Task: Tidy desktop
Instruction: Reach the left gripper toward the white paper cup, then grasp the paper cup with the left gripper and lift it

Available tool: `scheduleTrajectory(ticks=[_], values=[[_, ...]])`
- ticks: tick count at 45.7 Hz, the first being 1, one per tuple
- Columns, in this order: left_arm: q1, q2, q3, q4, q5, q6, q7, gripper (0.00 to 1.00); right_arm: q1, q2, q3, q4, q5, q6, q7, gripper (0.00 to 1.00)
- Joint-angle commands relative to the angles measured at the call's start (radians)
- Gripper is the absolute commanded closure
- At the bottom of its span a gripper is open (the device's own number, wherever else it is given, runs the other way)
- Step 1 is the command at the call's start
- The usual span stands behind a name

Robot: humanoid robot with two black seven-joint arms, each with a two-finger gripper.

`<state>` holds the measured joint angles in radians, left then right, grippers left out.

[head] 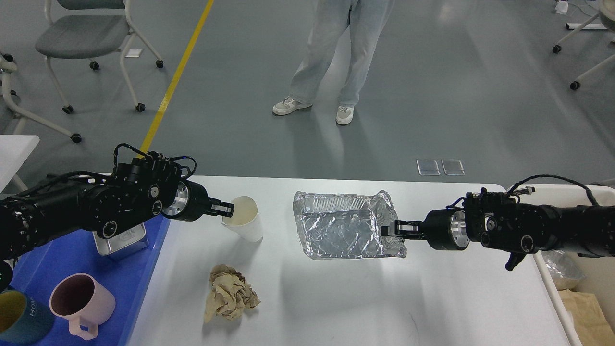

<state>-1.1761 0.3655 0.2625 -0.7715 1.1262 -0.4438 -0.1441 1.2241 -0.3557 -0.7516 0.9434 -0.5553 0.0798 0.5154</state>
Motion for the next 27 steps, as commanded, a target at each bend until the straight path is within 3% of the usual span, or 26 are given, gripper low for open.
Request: scheduleTrajectory(ticks=[1,14,27], values=[[-0.031,0.023,-0.008,-0.006,-0.005,-0.053,-0.006,1.0,0.0,0.0,0.0,0.0,0.0,0.0,0.0,1.0],[-0.118,0.206,-0.111,-0.091,-0.005,-0.164,-0.018,1.0,0.003,0.0,0.0,0.002,0.0,0.0,0.0,1.0],[-0.327,0.325,-0.137,-0.149,-0.04,-0.263,-0.042,1.0,0.008,0.012,-0.002,0.002,0.001,0.0,0.0,1.0]])
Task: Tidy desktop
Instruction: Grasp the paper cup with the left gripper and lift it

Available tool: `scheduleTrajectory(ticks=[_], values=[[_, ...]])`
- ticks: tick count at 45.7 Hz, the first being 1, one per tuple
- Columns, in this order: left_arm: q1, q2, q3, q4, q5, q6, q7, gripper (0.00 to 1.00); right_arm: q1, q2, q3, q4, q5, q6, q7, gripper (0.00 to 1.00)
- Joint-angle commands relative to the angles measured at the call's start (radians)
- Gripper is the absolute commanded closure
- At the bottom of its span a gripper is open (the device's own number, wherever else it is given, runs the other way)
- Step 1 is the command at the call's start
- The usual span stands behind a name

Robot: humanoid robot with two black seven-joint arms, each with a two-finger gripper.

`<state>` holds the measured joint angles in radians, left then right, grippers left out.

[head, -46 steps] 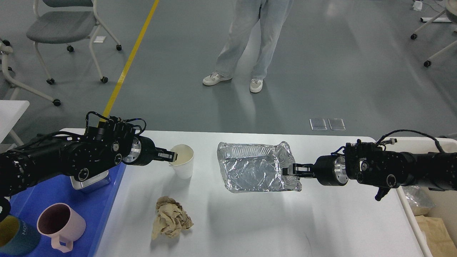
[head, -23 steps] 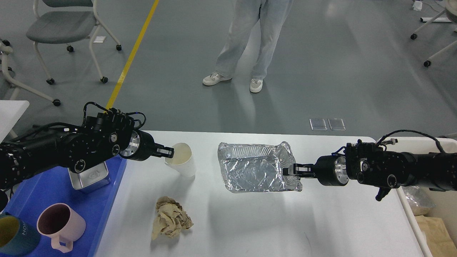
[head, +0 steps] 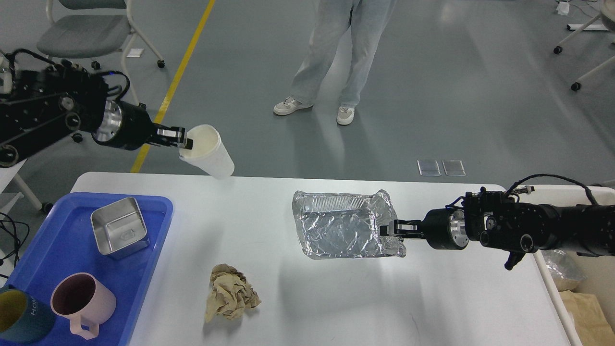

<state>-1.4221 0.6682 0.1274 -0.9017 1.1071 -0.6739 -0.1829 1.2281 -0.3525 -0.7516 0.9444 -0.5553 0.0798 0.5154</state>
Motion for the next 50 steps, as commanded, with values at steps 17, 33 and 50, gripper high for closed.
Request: scheduleTrajectory(ticks=[17,33,50], values=[[-0.261,-0.169,0.032,-0.028,-0.05,-0.078,-0.024,1.0,0.074,0.033,-0.084,0.002,0.001,0.011,0.0,1.0],[-0.33,-0.481,0.113,0.013,-0.067,-0.082,-0.046,1.0,0.099,0.067,-0.138,0.002,0.001,0.011,0.0,1.0],[-0.337,-0.667,0.192,0.049,-0.064,-0.081,-0.052,1.0,0.097,0.064,-0.14,0.001,0.001,0.011,0.0,1.0]])
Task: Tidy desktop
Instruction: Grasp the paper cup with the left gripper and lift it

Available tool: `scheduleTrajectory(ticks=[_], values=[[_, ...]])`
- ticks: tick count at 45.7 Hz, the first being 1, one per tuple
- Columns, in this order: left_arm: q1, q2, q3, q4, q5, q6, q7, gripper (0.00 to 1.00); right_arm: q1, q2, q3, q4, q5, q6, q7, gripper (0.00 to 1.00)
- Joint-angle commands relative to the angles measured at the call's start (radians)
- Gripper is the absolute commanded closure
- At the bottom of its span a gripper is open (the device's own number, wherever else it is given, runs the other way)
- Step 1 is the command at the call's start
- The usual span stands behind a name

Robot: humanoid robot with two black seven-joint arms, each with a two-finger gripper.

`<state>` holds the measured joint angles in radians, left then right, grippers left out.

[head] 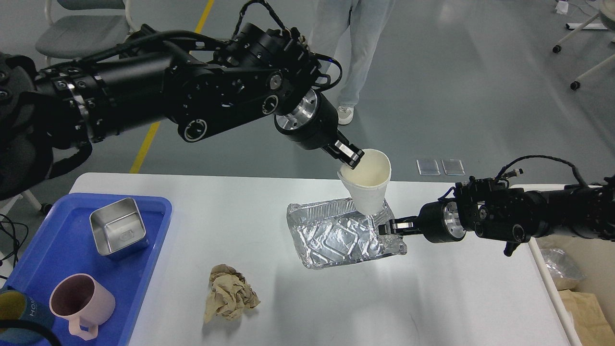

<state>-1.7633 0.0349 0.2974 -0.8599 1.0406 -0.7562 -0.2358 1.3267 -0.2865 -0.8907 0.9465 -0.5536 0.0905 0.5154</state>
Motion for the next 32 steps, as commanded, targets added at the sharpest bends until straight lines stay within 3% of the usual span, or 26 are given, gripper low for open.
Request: scheduleTrajectory(ticks=[1,21,32], values=[[0.005,-0.036,0.026,0.007,0.003,0.003,0.001,1.0,-0.001,-0.003,-0.001,-0.002,0.0,0.0,0.0,1.0],[0.047,-0.053,0.092,0.035,0.013,0.024,0.015,0.99,0.003,-0.01,-0.001,0.003,-0.002,0.003,0.002,1.0],[0.15,-0.066,0.092,0.119,0.019,0.066,0.019,0.99,0.003,-0.026,-0.001,0.012,-0.003,0.003,0.005,1.0]])
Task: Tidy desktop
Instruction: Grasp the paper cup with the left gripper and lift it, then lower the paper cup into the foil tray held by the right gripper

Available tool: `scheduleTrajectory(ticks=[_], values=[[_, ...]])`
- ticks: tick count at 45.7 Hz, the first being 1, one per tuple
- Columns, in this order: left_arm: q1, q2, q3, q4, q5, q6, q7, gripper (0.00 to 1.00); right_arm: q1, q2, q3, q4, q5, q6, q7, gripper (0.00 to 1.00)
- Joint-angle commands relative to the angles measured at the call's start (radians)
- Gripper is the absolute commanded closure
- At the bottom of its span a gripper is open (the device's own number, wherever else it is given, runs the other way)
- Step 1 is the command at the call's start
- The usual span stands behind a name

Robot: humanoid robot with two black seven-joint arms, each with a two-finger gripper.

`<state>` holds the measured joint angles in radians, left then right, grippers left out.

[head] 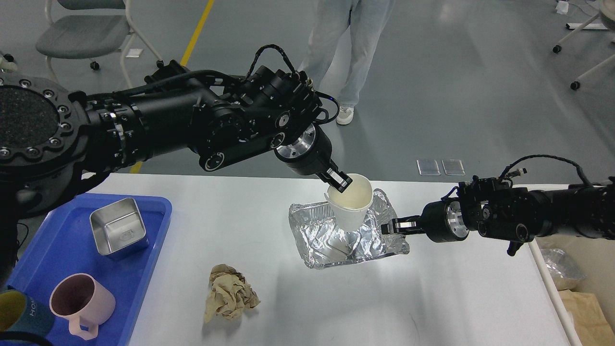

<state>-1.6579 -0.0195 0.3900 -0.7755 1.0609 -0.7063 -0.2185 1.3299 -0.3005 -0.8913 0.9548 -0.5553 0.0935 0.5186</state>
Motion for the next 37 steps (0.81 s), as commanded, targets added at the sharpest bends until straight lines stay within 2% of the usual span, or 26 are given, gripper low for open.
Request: scheduleTrajectory(ticks=[1,27,37], values=[[0.049,-0.016,0.0,0.038,-0.001,0.021,0.002,0.99,0.0,-0.014,0.0,0.005,-0.002,0.0,0.001,1.0],[0.073,-0.089,-0.002,0.116,-0.016,0.079,0.001,0.98,0.029,-0.008,0.0,0.025,0.0,0.002,0.003,1.0],[0.084,-0.111,-0.003,0.137,-0.018,0.08,0.001,0.93,0.037,-0.008,0.0,0.039,0.0,0.002,0.005,1.0]])
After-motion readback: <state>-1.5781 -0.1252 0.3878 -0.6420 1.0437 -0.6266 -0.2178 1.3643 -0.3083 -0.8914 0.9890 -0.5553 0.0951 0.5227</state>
